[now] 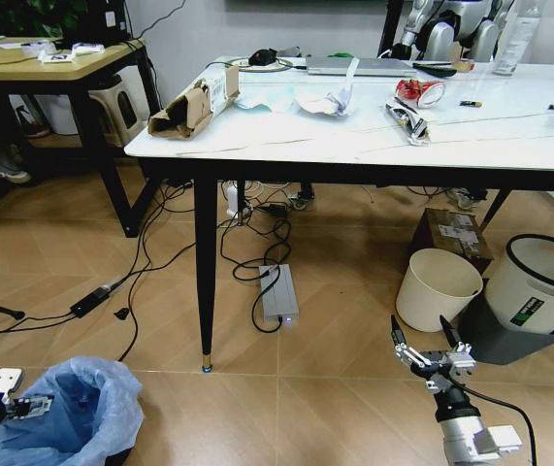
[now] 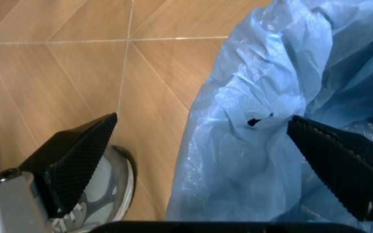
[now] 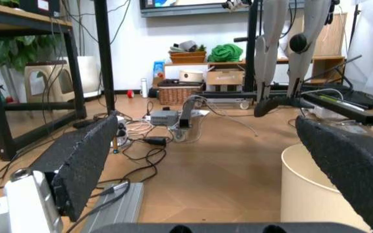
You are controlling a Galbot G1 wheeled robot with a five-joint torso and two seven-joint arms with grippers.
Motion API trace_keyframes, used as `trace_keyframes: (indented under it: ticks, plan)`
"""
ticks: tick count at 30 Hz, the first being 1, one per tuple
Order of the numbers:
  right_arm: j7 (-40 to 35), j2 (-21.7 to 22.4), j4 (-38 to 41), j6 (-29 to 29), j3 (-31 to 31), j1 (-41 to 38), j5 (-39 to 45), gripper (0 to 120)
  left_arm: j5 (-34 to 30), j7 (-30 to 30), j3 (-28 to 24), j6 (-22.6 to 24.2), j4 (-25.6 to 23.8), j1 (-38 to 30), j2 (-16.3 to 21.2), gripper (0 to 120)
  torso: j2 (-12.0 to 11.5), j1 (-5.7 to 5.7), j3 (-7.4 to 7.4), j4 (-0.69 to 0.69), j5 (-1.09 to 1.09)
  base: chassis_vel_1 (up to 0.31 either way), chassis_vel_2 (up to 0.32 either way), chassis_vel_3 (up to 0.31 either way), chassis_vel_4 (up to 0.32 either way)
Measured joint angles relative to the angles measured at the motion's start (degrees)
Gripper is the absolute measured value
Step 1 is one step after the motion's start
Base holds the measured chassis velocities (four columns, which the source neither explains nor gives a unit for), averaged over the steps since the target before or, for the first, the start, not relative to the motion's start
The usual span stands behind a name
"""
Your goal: Pick up the trash bin and place the trash from the table into it.
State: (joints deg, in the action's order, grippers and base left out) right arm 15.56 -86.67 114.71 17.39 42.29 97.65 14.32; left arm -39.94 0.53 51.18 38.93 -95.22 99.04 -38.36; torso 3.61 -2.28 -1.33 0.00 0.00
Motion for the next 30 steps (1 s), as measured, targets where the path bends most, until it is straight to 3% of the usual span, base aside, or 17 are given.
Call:
trace_keyframes:
  ticks: [11,30]
  plan:
    - [0.0,-0.1,-0.4,0.0,0.0,-0.1,0.0,100,-0.2,0.8,1.5,0.0,-1.7,4.9,0.7,100,0.0,0.0,0.0,0.01,0.01,0.0,0.0,0.0,0.0]
    - [0.0,0.3,-0.6,-0.1,-0.9,-0.7,0.1,100,-0.5,0.6,7.2,0.8,-6.7,11.7,-2.1,100,0.0,0.0,0.0,0.0,0.0,0.0,0.0,0.0,0.0]
